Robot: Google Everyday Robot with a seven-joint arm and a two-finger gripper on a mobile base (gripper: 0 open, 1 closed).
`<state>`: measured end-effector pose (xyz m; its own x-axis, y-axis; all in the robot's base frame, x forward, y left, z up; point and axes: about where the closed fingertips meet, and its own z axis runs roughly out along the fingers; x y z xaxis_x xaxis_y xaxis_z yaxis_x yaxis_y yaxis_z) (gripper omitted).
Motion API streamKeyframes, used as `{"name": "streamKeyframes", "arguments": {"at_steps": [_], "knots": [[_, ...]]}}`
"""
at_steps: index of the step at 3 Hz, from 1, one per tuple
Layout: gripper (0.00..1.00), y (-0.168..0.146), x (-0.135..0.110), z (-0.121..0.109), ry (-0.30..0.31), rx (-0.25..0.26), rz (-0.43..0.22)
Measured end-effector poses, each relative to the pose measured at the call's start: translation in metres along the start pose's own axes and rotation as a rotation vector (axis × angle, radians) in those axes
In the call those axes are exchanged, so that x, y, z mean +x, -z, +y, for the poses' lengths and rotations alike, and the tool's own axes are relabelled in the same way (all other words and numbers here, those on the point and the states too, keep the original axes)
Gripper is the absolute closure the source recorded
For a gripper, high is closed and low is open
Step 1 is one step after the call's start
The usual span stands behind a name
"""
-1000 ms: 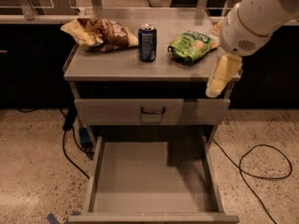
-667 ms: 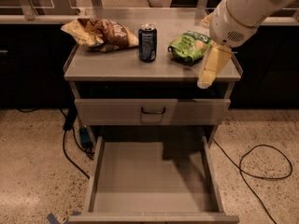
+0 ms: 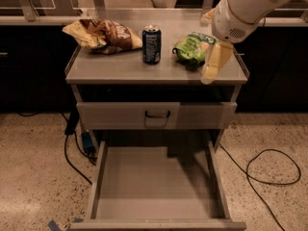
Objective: Place pepsi can into middle drawer
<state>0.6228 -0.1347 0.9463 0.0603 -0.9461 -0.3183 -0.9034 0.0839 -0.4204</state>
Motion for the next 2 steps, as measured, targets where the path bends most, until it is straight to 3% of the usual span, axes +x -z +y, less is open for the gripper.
{"name": "streamKeyframes", "arguments": {"at_steps": [2], "knots": [[0.00,-0.037,-0.012,-0.029,0.087,-0.053,-0.057]]}}
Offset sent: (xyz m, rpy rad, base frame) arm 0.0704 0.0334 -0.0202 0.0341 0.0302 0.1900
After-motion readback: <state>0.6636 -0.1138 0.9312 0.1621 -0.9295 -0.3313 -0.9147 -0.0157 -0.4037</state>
